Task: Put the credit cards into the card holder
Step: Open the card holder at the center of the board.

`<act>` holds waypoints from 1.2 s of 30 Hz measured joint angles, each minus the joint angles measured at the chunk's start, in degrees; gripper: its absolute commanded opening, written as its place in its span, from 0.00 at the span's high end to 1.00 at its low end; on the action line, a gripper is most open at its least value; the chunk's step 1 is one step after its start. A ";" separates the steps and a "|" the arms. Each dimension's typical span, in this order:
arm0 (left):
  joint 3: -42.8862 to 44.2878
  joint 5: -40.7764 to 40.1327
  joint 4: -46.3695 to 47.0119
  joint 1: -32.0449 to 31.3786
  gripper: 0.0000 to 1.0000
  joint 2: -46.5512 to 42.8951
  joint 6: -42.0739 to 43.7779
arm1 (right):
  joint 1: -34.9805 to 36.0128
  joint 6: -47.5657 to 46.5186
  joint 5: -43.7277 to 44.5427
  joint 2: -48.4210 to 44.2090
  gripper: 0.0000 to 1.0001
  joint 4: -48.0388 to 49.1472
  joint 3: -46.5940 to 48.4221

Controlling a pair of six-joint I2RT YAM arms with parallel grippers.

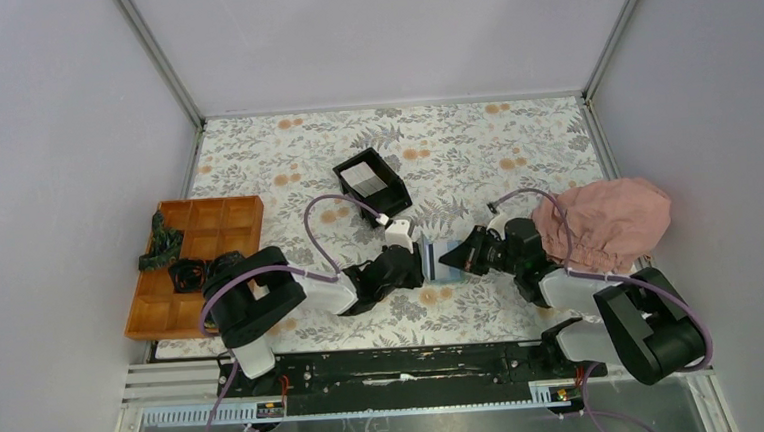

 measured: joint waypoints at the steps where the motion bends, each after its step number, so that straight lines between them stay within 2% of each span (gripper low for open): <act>1: -0.22 -0.04 0.20 0.02 0.69 -0.07 -0.02 | 0.52 -0.44 0.76 0.26 1.00 -0.39 0.50; 12: -1.60 -0.94 0.33 0.42 0.66 -1.09 0.00 | 6.08 -6.05 9.90 5.53 1.00 -4.42 5.66; 21: -1.90 -1.09 -0.57 0.42 0.64 -1.86 -0.26 | 12.20 -10.36 18.08 5.40 1.00 -11.76 11.19; 28: -3.48 -2.08 -6.40 -0.28 0.58 -6.32 -1.81 | 17.59 -13.18 24.11 3.58 1.00 -21.07 15.10; 36: -5.57 -3.26 -11.76 -1.27 0.58 -10.80 -3.96 | 22.49 -14.88 28.55 2.49 1.00 -28.13 18.69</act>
